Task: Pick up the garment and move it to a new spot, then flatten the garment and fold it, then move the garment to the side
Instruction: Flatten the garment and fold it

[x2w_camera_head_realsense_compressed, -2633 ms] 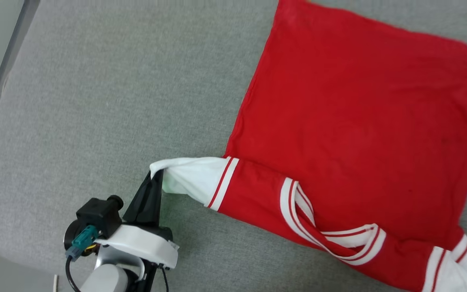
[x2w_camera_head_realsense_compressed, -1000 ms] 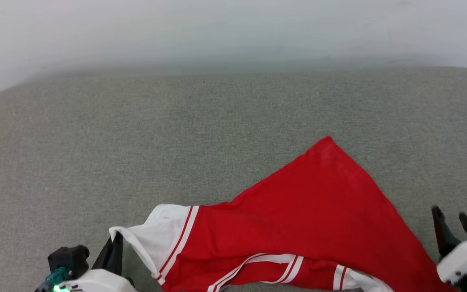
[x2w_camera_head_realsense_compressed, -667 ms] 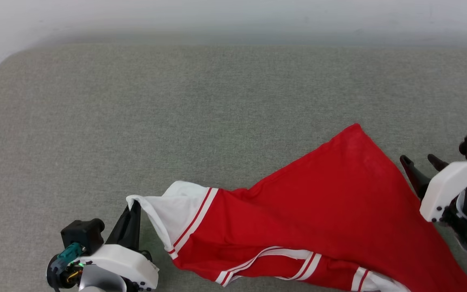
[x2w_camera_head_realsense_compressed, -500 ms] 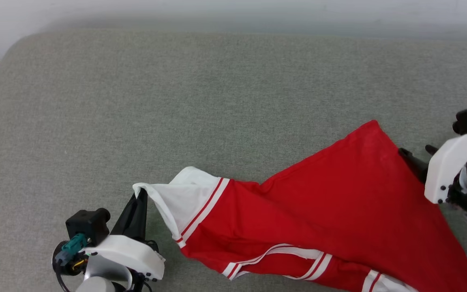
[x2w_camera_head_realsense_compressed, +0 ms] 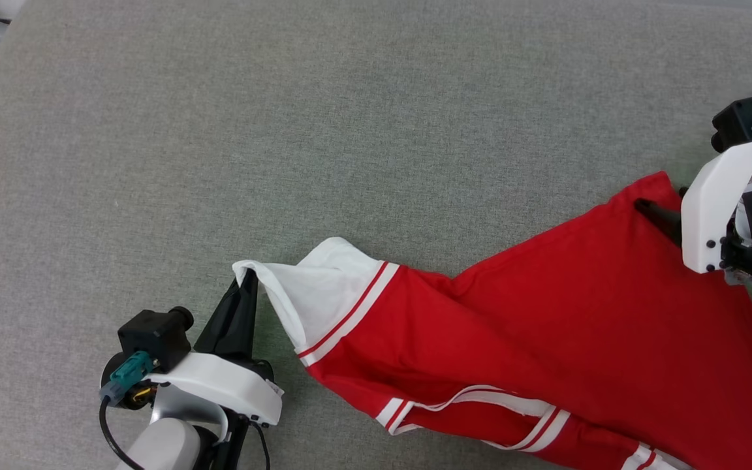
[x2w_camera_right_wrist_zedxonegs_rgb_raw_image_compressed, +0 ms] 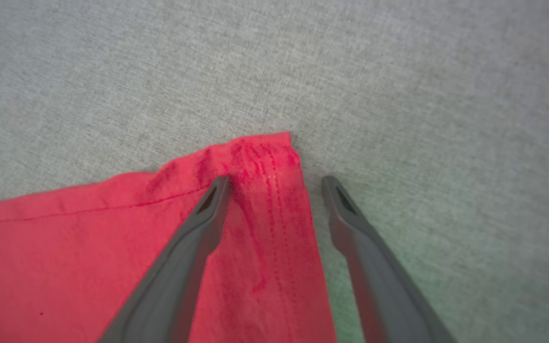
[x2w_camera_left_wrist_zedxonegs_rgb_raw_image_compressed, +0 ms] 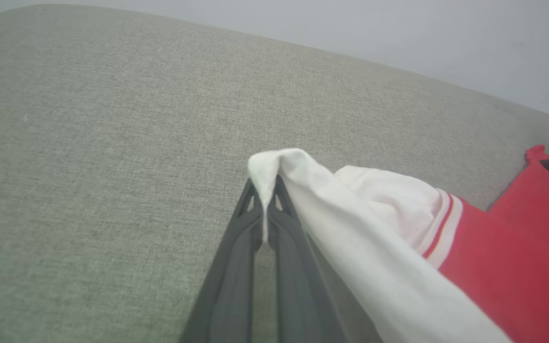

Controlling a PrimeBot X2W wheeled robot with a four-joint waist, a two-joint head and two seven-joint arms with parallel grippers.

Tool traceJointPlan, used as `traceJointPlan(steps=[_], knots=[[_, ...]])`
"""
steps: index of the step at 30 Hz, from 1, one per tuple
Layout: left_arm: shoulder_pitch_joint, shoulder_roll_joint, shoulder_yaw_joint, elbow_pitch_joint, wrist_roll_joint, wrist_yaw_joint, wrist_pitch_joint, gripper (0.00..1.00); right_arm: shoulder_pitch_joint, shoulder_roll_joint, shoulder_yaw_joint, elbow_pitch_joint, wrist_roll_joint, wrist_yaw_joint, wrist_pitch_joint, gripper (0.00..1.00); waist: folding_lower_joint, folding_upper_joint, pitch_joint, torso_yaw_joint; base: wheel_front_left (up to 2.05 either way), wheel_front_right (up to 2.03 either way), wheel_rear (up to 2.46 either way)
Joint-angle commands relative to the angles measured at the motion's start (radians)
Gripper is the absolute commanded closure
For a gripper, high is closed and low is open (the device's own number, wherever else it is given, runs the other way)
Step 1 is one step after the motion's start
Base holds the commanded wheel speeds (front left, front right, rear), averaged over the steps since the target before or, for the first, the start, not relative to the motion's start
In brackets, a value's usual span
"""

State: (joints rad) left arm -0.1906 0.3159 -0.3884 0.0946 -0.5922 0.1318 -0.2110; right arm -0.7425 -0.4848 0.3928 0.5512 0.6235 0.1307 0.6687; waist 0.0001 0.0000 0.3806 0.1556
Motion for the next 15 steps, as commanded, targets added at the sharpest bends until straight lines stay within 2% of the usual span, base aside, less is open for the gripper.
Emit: traceJointPlan(steps=[1,4,5,6,10,15], knots=[[-0.013,0.001,-0.003,0.002,0.007,-0.004,-0.005,1.0,0.021,0.012,0.048,0.029,0.02,0.0,0.039,0.0,-0.0001,0.0,0.008,0.003,0.0,0.0,0.0],[-0.021,-0.004,-0.006,0.01,0.006,-0.007,-0.011,1.0,0.033,0.005,0.104,0.056,0.058,0.001,0.077,0.0,-0.0001,0.0,0.011,0.003,0.0,0.0,0.0],[-0.023,-0.006,-0.006,0.014,0.005,-0.007,-0.013,1.0,0.035,0.005,0.115,0.063,0.07,0.001,0.085,0.54,-0.0001,0.0,0.009,0.003,0.0,0.0,0.0],[-0.022,-0.006,-0.006,0.017,0.004,-0.008,-0.014,1.0,0.038,0.01,0.122,0.068,0.087,0.001,0.086,1.0,-0.0001,0.0,0.007,0.002,0.0,0.0,0.0],[-0.018,-0.007,-0.004,0.027,-0.001,-0.008,-0.016,1.0,0.018,0.008,0.13,0.074,0.117,0.001,0.059,1.0,-0.0001,0.0,-0.008,-0.003,0.0,0.0,0.0],[-0.011,0.012,0.013,0.038,-0.008,-0.003,-0.017,1.0,-0.03,-0.021,0.101,0.081,0.134,-0.001,-0.024,1.0,-0.0001,0.0,-0.053,-0.019,0.0,0.0,0.0]])
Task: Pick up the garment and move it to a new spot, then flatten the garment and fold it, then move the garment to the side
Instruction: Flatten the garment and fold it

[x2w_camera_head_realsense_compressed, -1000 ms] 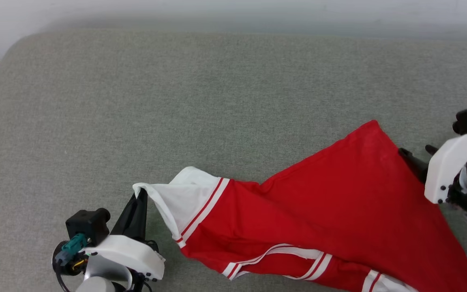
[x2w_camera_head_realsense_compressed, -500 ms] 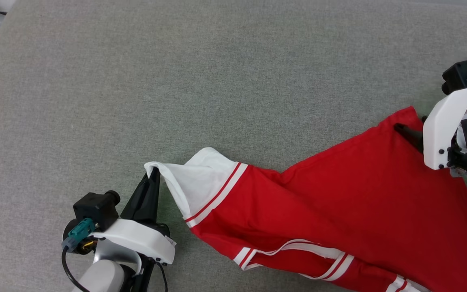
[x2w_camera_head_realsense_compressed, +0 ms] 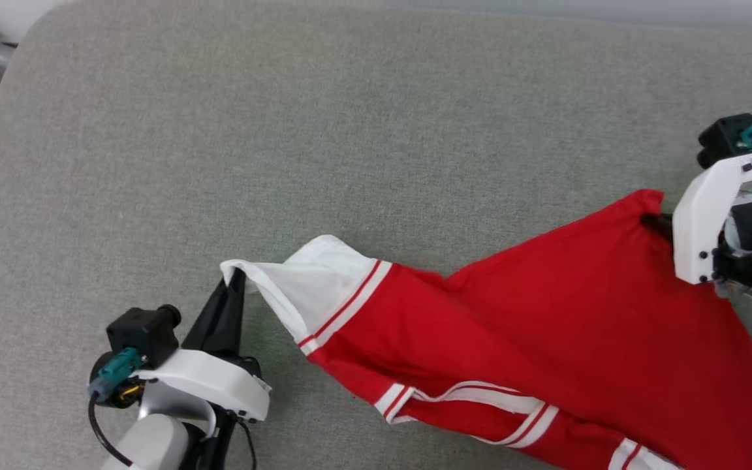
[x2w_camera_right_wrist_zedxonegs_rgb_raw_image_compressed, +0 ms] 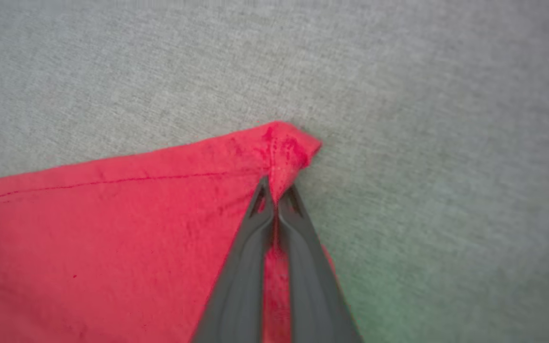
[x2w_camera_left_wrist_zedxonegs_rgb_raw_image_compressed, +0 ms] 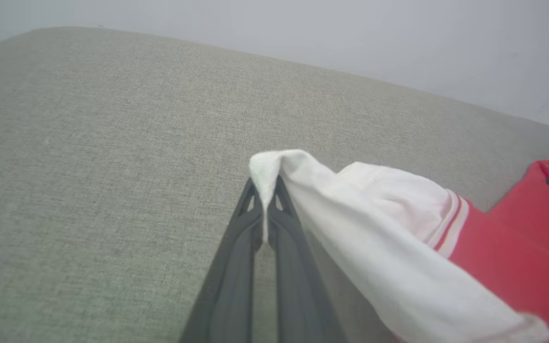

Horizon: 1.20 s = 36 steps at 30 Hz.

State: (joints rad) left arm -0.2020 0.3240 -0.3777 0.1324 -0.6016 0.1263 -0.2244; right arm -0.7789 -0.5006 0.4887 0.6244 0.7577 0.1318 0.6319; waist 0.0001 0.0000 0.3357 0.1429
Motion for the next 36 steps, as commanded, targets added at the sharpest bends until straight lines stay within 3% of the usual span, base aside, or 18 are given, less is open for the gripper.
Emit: traceJointPlan(steps=[1,9,16,26,36], knots=[[-0.008,0.007,0.007,0.002,-0.001,0.002,-0.001,1.0,-0.004,-0.012,-0.007,0.012,-0.001,-0.002,-0.006,1.0,-0.0001,0.0,-0.016,-0.009,0.0,0.0,0.0],[-0.175,0.063,0.042,0.051,-0.005,-0.029,0.047,1.0,-0.067,0.002,-0.082,0.069,-0.057,-0.002,-0.147,1.0,-0.0001,0.0,-0.077,-0.064,0.0,0.0,0.0],[-0.414,0.103,0.06,0.181,0.001,-0.06,0.118,1.0,-0.167,0.063,-0.169,0.16,-0.151,-0.002,-0.281,1.0,-0.0001,0.0,-0.1,-0.126,0.0,0.0,0.0],[-0.824,0.158,0.072,0.438,0.046,-0.109,0.154,1.0,-0.439,0.159,-0.318,0.295,-0.303,-0.003,-0.479,1.0,-0.0001,0.0,-0.073,-0.201,0.0,0.0,0.0],[-1.187,0.182,0.05,0.628,0.115,-0.113,0.156,1.0,-0.718,0.204,-0.432,0.404,-0.438,-0.004,-0.598,1.0,-0.0001,0.0,-0.001,-0.209,0.0,0.0,0.0]])
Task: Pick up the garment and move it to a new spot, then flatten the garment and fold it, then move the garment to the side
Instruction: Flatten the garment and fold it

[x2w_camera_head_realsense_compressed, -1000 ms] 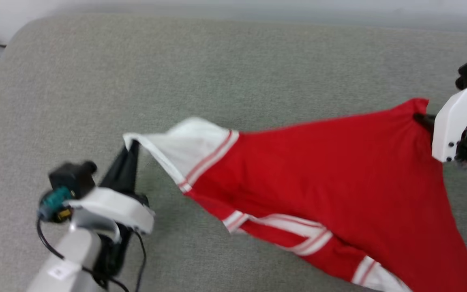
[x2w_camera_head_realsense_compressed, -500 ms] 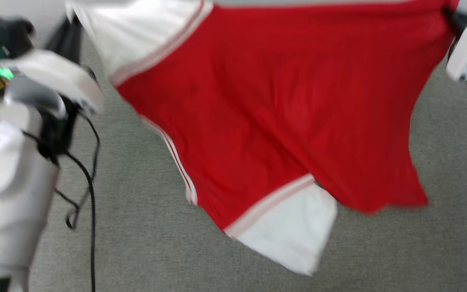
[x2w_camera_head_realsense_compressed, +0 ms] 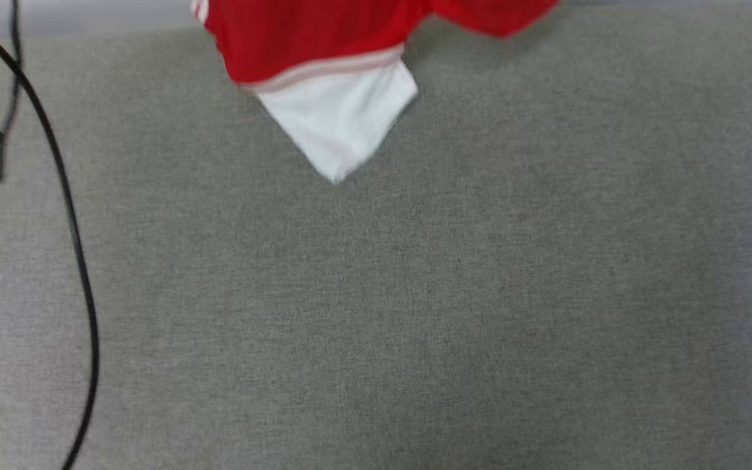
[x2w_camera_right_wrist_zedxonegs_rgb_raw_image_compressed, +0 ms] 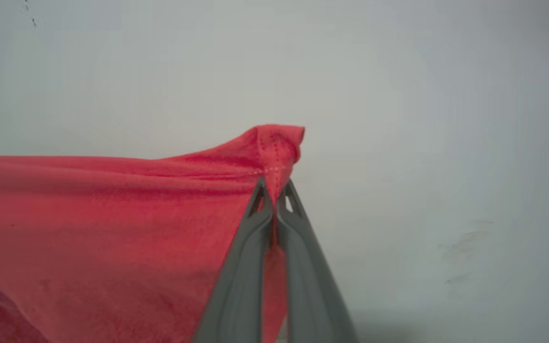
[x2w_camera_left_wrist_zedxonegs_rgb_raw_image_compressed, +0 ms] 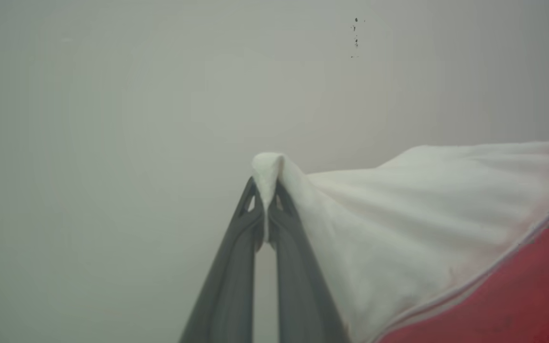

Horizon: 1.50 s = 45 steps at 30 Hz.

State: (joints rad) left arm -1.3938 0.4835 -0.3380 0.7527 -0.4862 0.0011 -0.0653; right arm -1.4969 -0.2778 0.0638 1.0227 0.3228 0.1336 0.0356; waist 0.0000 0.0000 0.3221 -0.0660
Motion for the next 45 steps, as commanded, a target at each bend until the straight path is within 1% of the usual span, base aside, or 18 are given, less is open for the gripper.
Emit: traceJointPlan(steps=[1,7,11,16,21,24,26,30,32,36,38,40,45], knots=[[-0.035,0.026,0.012,0.015,0.004,0.014,-0.002,1.0,-0.035,-0.017,-0.014,0.007,-0.013,-0.005,-0.007,1.0,0.0,0.0,0.033,0.001,0.0,0.0,0.0],[-0.175,0.022,0.022,0.074,0.006,0.016,-0.024,1.0,-0.16,-0.006,-0.04,0.036,-0.066,-0.005,-0.031,1.0,0.0,0.0,0.145,0.016,0.0,0.0,0.0],[-0.203,0.001,0.019,0.114,-0.003,0.007,-0.045,1.0,-0.181,0.006,-0.04,0.062,-0.089,-0.005,-0.05,1.0,0.0,0.0,0.189,0.033,0.0,0.0,0.0],[-0.181,-0.021,0.028,0.149,-0.031,-0.009,-0.063,1.0,-0.189,0.02,-0.028,0.091,-0.094,-0.005,-0.059,1.0,0.0,0.0,0.247,0.043,0.0,0.0,0.0],[-0.12,-0.029,0.042,0.189,-0.068,-0.04,-0.073,1.0,-0.144,0.038,0.017,0.11,-0.071,-0.005,-0.073,1.0,0.0,0.0,0.267,0.046,0.0,0.0,0.0],[-0.045,-0.037,0.049,0.204,-0.099,-0.06,-0.084,1.0,-0.085,0.047,0.062,0.106,-0.043,-0.004,-0.095,1.0,0.0,0.0,0.252,0.044,0.0,0.0,0.0],[0.012,-0.031,0.047,0.207,-0.11,-0.078,-0.09,1.0,-0.029,0.055,0.095,0.098,-0.013,-0.004,-0.11,1.0,0.0,0.0,0.235,0.043,0.0,0.0,0.0],[0.18,-0.041,0.058,0.206,-0.156,-0.104,-0.118,1.0,0.133,0.052,0.162,0.07,0.052,-0.004,-0.152,1.0,0.0,0.0,0.178,0.042,0.0,0.0,0.0],[0.272,-0.047,0.057,0.2,-0.172,-0.11,-0.129,1.0,0.22,0.043,0.188,0.049,0.092,-0.004,-0.171,1.0,0.0,0.0,0.143,0.043,0.0,0.0,0.0],[0.453,-0.056,0.074,0.172,-0.217,-0.116,-0.149,1.0,0.395,0.022,0.229,0.002,0.172,-0.004,-0.196,1.0,0.0,0.0,0.075,0.043,0.0,0.0,0.0],[0.551,-0.057,0.077,0.156,-0.235,-0.117,-0.151,1.0,0.483,0.013,0.256,-0.018,0.205,-0.004,-0.183,1.0,0.0,0.0,0.032,0.041,0.0,0.0,0.0],[0.636,-0.06,0.077,0.128,-0.246,-0.118,-0.159,1.0,0.56,-0.011,0.275,-0.039,0.236,-0.004,-0.177,1.0,0.0,0.0,-0.007,0.044,0.0,0.0,0.0],[0.838,-0.056,0.086,0.041,-0.268,-0.089,-0.166,1.0,0.743,-0.052,0.293,-0.1,0.291,-0.005,-0.167,1.0,0.0,0.0,-0.091,0.048,0.0,0.0,0.0]])
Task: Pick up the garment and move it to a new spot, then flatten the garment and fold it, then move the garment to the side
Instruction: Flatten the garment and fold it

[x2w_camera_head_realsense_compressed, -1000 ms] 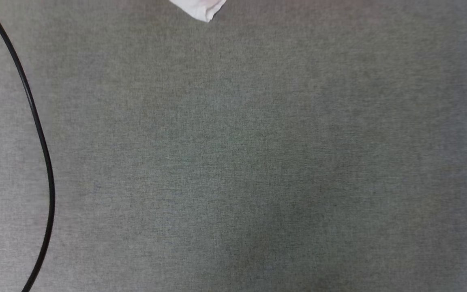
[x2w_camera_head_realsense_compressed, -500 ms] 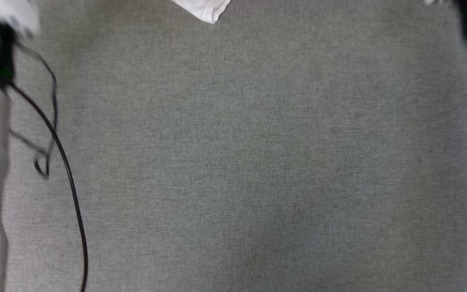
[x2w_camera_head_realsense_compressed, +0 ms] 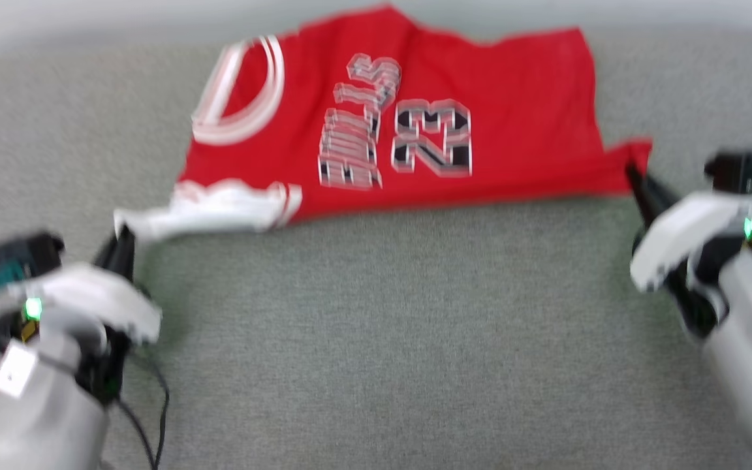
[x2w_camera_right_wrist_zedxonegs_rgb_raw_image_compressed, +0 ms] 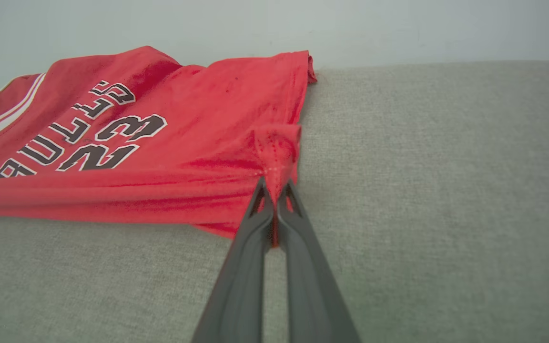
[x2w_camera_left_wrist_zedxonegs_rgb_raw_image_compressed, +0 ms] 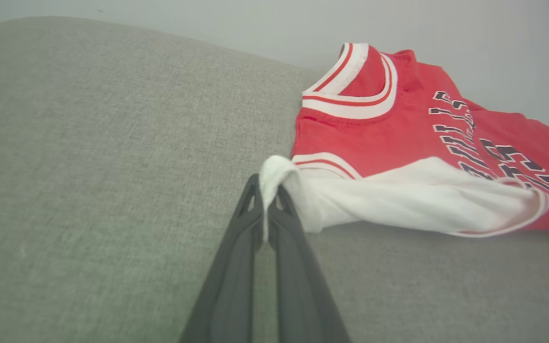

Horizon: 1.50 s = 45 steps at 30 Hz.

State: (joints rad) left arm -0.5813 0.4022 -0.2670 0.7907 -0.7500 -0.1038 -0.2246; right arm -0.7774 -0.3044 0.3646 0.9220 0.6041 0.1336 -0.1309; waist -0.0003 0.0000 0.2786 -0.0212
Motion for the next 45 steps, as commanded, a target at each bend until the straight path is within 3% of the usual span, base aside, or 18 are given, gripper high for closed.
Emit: traceJointPlan(steps=[1,7,15,22,29,36,45], knots=[[0.063,0.024,0.018,-0.02,-0.01,0.027,-0.006,1.0,0.058,-0.035,-0.006,-0.011,0.012,-0.005,0.003,1.0,0.0003,0.0,-0.063,0.004,0.0,0.0,0.0],[0.285,0.034,0.026,-0.189,-0.028,0.109,0.024,1.0,0.261,-0.062,-0.036,-0.09,0.036,-0.006,0.015,1.0,0.0003,0.0,-0.152,0.006,0.0,0.0,0.0],[0.583,0.056,0.045,-0.474,-0.046,0.251,0.081,1.0,0.508,-0.063,-0.123,-0.225,-0.005,-0.008,0.058,1.0,0.0003,0.0,-0.241,0.012,0.0,0.0,0.0],[0.782,0.069,0.026,-0.673,-0.056,0.339,0.154,1.0,0.753,-0.017,-0.283,-0.412,-0.079,-0.008,0.138,1.0,0.0003,0.0,-0.298,0.052,0.0,0.0,0.0],[0.896,0.088,0.031,-0.814,-0.069,0.395,0.199,1.0,0.971,0.096,-0.461,-0.68,-0.185,-0.008,0.284,1.0,0.0003,0.0,-0.305,0.076,0.0,0.0,0.0],[0.854,0.103,0.023,-0.88,-0.054,0.394,0.217,1.0,1.022,0.177,-0.523,-0.878,-0.273,-0.005,0.413,1.0,0.0003,0.0,-0.281,0.076,0.0,0.0,0.0],[0.65,0.076,-0.015,-0.801,-0.039,0.32,0.209,1.0,0.872,0.158,-0.488,-0.91,-0.323,-0.004,0.463,1.0,0.0003,0.0,-0.172,0.045,0.0,0.0,0.0]])
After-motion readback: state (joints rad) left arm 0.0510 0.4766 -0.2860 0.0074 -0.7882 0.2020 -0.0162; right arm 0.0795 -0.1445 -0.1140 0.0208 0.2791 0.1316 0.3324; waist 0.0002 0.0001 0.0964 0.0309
